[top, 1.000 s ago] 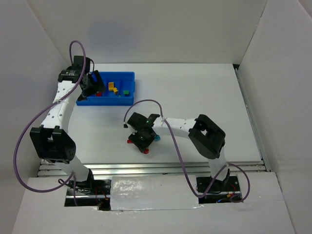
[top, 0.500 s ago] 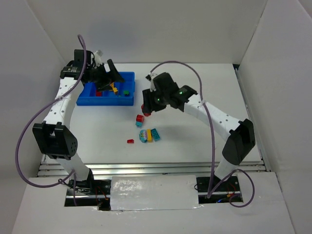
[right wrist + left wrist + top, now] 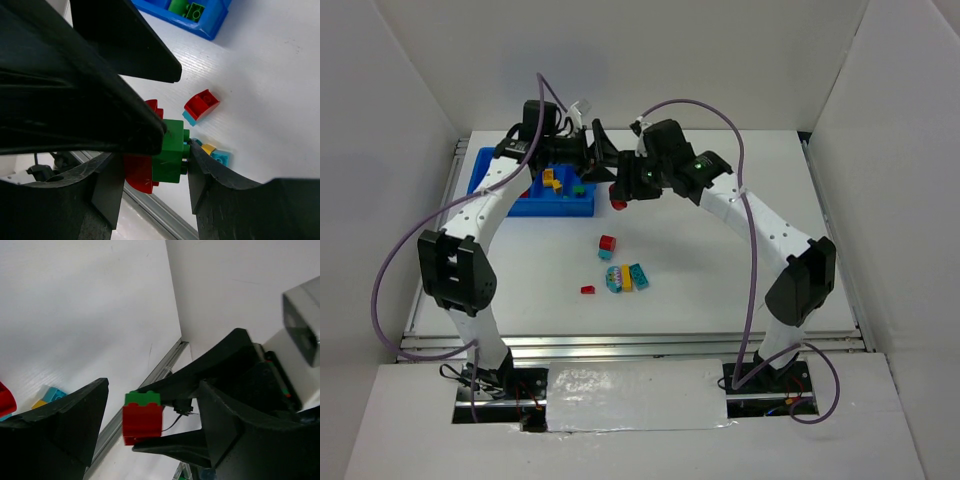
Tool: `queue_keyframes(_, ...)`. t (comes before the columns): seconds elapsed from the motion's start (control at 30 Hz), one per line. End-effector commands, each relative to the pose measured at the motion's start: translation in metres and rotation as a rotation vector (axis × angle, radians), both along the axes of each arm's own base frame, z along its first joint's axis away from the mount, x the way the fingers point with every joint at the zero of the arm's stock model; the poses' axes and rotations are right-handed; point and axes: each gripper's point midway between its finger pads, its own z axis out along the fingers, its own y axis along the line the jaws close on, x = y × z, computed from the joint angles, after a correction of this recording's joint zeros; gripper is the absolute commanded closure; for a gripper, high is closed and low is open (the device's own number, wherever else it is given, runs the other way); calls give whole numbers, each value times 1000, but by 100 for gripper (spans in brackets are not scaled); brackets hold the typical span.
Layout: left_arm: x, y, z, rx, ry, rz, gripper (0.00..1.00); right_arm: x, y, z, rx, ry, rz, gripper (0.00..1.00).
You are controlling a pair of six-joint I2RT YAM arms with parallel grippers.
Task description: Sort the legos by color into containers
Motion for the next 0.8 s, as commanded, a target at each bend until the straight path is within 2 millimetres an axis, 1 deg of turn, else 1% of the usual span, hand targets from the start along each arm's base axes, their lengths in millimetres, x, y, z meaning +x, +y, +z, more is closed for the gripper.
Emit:
queue_keyframes(0.0,-2,-5,3,-17,7,-39,16,14,-4,21,69,-18,-64,100)
queue_keyframes(0.1,-8,-13,1,-12,6,-72,17,26,-11,23,88,-11,-129,100)
queue_keyframes(0.2,-11,-16,-3,-16,18,-95,18,31,-14,23,103,-3,-147,100)
queue_keyframes(0.33,-14,-21,1,-55,9,-137,24,36,-13,24,117,-3,-151,100)
queue_keyframes(0.37,-17,-24,3,-67,4,-157,26,38,-13,27,120,-8,-154,100)
queue_keyframes(0.4,-17,-26,3,-67,-1,-163,29,41,-14,25,116,-5,-160,100)
queue_keyframes(0.43,-19,-28,3,-64,1,-171,39,41,-13,28,120,-11,-160,100)
queue_keyframes(0.5,-20,-30,1,-66,3,-189,51,45,-18,33,128,-25,-182,100)
queue_keyframes(0.53,-21,-31,0,-66,8,-193,60,47,-19,36,136,-32,-187,100)
queue_keyframes(0.57,-22,-32,-1,-68,9,-197,62,49,-21,36,137,-33,-194,100)
queue_keyframes(0.6,-23,-33,0,-73,9,-206,63,52,-23,35,139,-27,-206,100)
queue_keyframes(0.63,-25,-34,-1,-78,11,-213,61,54,-27,36,141,-27,-214,100)
queue_keyframes(0.7,-25,-34,0,-84,9,-221,53,57,-29,36,149,-26,-221,100)
queue_keyframes(0.73,-26,-35,0,-86,9,-226,51,59,-31,35,149,-27,-225,100)
queue_keyframes(0.77,-27,-35,1,-90,6,-230,52,60,-31,36,151,-29,-223,100)
